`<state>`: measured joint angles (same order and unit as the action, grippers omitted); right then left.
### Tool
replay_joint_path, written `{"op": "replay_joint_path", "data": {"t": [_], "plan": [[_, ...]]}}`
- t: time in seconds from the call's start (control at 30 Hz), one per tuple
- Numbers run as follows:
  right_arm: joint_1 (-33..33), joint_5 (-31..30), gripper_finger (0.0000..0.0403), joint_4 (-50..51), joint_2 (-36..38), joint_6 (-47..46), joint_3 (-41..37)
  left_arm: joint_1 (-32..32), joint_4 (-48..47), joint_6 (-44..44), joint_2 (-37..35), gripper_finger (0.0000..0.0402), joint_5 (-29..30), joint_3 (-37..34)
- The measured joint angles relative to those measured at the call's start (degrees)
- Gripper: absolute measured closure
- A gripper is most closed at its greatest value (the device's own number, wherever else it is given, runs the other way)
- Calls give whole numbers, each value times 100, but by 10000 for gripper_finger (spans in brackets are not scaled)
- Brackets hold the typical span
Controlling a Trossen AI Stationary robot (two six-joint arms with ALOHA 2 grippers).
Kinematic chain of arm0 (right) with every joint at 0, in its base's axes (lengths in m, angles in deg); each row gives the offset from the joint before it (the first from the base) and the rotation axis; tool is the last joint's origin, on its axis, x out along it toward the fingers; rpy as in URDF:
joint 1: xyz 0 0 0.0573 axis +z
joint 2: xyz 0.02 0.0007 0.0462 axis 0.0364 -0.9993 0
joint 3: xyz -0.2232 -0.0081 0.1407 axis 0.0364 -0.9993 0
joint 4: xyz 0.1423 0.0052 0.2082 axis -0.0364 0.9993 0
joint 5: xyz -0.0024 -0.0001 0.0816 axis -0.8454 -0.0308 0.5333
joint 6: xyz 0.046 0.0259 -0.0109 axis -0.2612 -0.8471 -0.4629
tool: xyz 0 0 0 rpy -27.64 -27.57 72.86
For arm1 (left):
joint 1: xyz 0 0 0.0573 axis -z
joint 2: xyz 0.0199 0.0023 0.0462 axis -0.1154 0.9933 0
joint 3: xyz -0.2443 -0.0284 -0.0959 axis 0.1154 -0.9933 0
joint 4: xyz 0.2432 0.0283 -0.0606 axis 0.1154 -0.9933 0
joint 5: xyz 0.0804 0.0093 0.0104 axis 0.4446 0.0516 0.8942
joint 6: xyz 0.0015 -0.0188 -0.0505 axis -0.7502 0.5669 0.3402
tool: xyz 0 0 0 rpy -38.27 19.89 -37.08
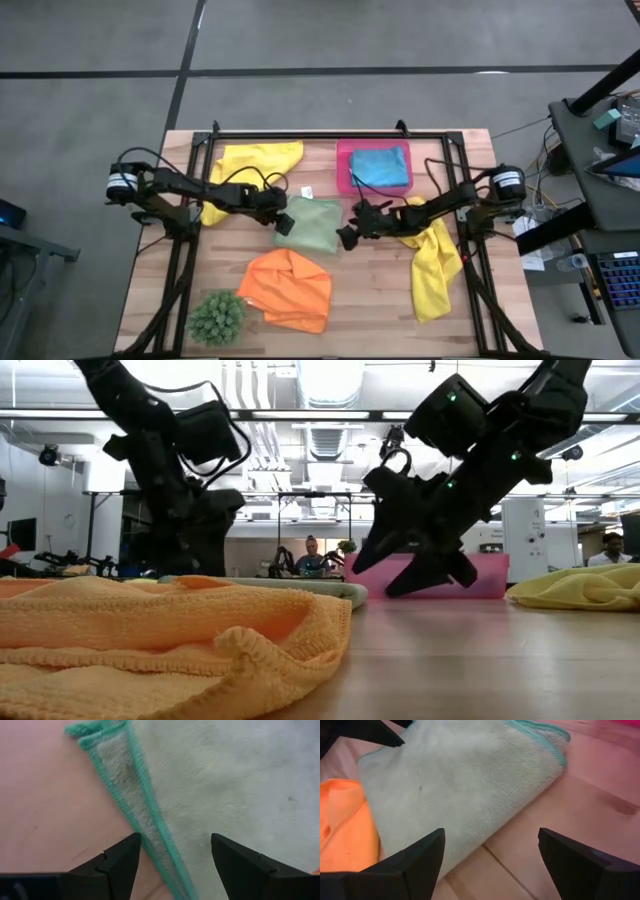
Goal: Fold microfiber towels
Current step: Put the folded green microfiber cloth into the red bin
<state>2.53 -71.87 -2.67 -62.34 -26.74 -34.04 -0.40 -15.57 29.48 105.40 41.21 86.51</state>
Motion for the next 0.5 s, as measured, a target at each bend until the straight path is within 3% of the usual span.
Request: {"op": "replay_joint_path", "data": {"t": [0.27, 0.5], "plan": [[-68, -15, 94, -436, -338, -117, 11, 0, 317, 83, 7, 173, 0, -149], [-128, 4, 94, -944, -555, -29, 89, 4, 1185, 76, 287, 173, 10, -155]]}}
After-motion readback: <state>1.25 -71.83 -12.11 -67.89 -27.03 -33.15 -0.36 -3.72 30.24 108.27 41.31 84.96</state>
